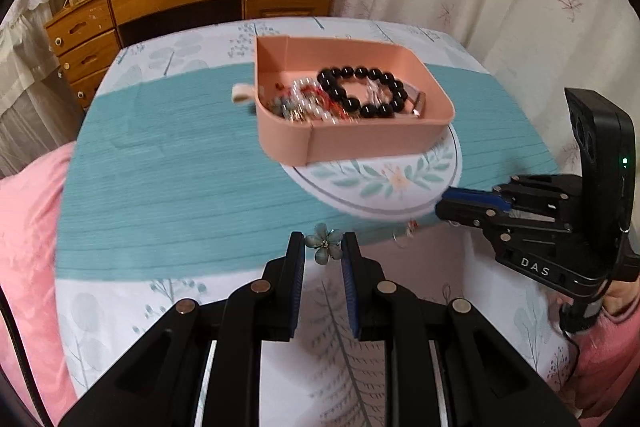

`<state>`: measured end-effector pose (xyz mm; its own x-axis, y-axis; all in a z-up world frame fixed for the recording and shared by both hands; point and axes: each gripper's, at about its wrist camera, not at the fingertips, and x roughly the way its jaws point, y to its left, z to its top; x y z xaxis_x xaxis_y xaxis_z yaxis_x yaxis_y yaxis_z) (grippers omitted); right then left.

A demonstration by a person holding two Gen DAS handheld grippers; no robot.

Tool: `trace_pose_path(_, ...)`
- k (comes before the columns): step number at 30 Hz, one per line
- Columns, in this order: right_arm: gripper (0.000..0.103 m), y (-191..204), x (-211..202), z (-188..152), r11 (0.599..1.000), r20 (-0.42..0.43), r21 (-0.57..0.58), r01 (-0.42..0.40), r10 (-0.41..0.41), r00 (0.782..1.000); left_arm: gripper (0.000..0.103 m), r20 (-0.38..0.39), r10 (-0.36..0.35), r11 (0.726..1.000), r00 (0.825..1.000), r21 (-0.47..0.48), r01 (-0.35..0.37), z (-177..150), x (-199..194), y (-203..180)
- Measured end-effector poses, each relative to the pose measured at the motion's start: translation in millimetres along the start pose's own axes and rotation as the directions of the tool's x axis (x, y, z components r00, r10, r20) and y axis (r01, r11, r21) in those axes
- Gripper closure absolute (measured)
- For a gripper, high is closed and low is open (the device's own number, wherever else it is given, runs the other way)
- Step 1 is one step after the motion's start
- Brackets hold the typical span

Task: Organize jewelry
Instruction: 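Grasp the flower brooch with the left tool, then lower the flower brooch and ring into the pink tray and open both tools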

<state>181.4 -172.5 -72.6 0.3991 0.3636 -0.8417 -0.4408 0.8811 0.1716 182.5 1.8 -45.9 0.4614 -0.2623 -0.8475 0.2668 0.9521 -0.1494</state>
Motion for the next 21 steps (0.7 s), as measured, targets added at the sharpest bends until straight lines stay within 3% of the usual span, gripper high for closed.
trace_pose_path(9,0.093,-13,-24,27,0.99,0.076,0.106,-0.094,0.086,0.993,0.087,0.093,-0.002,1.0,0.996,0.024,0.0,48,-9,3)
trace_pose_path(16,0.093,-19,-44,60,0.992,0.166,0.098,-0.081,0.064,0.984,0.087,0.155,-0.002,0.999,0.988,0.036,-0.004,83,-10,1)
trace_pose_path(21,0.093,-24,-46,77,0.995,0.177,0.088,-0.057,0.04,0.983,0.087,0.176,-0.005,0.999,0.984,0.035,-0.002,103,-5,0)
